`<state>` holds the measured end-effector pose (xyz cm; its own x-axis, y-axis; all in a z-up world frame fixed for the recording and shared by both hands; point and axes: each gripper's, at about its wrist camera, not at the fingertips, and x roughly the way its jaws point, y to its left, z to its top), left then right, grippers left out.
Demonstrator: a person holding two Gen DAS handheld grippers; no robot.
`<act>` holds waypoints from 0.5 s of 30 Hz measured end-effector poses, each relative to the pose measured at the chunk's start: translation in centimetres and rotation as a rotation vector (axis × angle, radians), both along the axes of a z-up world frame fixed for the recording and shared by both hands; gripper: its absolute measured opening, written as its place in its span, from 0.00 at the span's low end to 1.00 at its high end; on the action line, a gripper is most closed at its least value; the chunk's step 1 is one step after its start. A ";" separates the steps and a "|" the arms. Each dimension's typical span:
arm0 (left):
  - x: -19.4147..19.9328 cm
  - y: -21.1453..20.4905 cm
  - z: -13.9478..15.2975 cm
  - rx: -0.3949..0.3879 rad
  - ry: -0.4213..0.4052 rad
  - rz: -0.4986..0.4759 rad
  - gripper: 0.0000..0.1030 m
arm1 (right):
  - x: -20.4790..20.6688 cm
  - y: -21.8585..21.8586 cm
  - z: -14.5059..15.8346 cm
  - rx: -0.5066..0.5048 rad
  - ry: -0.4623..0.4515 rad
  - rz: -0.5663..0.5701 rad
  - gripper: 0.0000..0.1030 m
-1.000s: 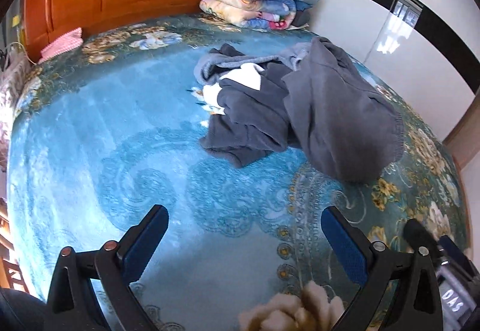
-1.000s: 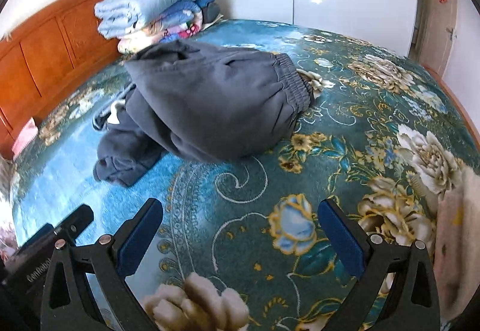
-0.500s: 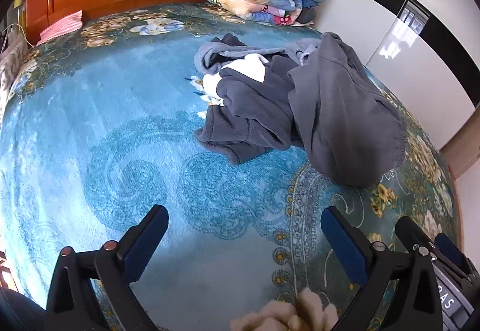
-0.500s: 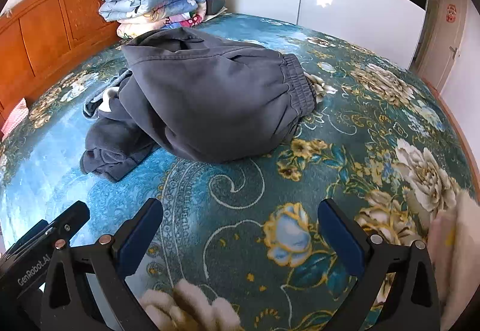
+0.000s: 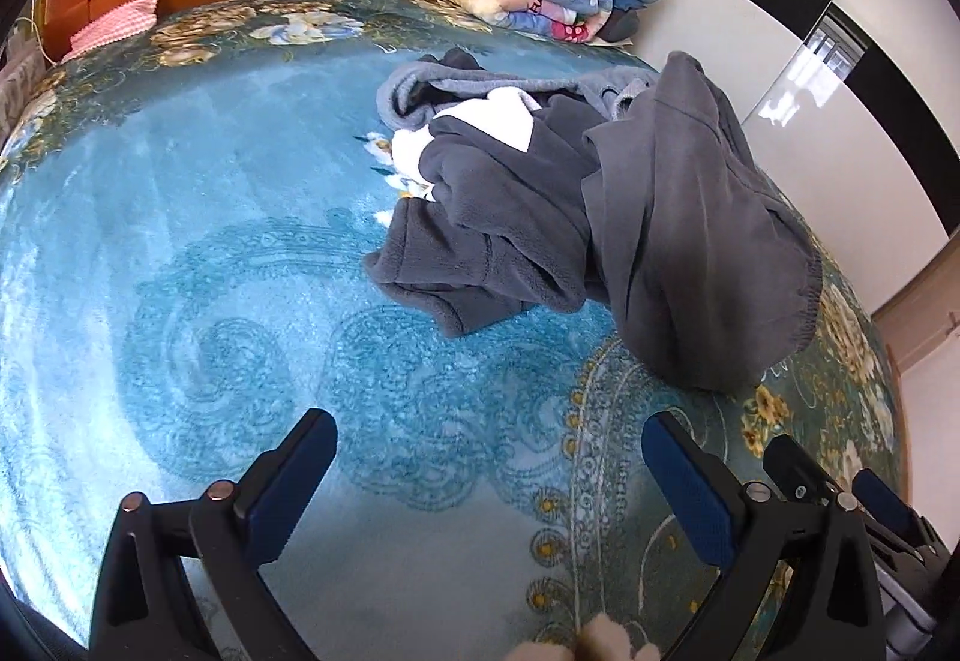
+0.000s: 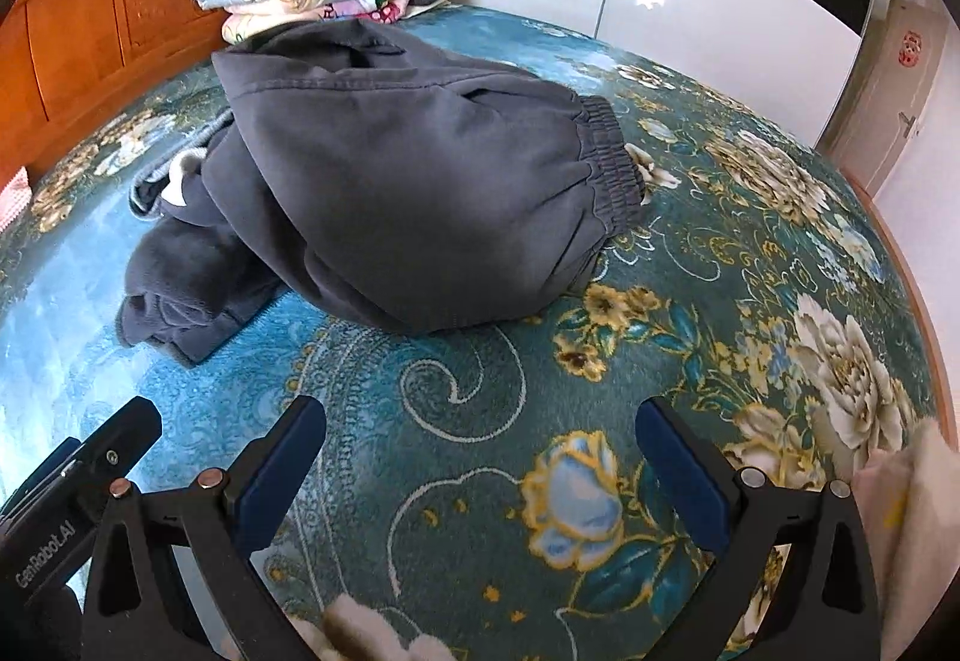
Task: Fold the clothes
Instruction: 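Reach both tools toward the grey sweatpants on the clothes pile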
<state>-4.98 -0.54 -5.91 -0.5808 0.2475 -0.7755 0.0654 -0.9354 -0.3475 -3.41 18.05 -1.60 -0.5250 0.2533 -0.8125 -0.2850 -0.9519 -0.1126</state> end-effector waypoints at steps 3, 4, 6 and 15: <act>-0.7 0.1 -0.7 0.019 -0.019 0.004 1.00 | -0.6 0.2 -0.6 0.005 -0.011 -0.003 1.00; -0.9 0.1 -0.9 0.023 -0.024 0.007 1.00 | -0.9 0.3 -0.7 0.007 -0.015 -0.004 1.00; -1.3 0.2 -1.2 0.024 -0.028 0.013 1.00 | -1.3 0.5 -1.1 0.011 -0.023 -0.006 1.00; -2.5 1.1 -2.5 0.042 -0.047 0.001 1.00 | -3.2 1.2 -2.7 0.027 -0.057 -0.015 1.00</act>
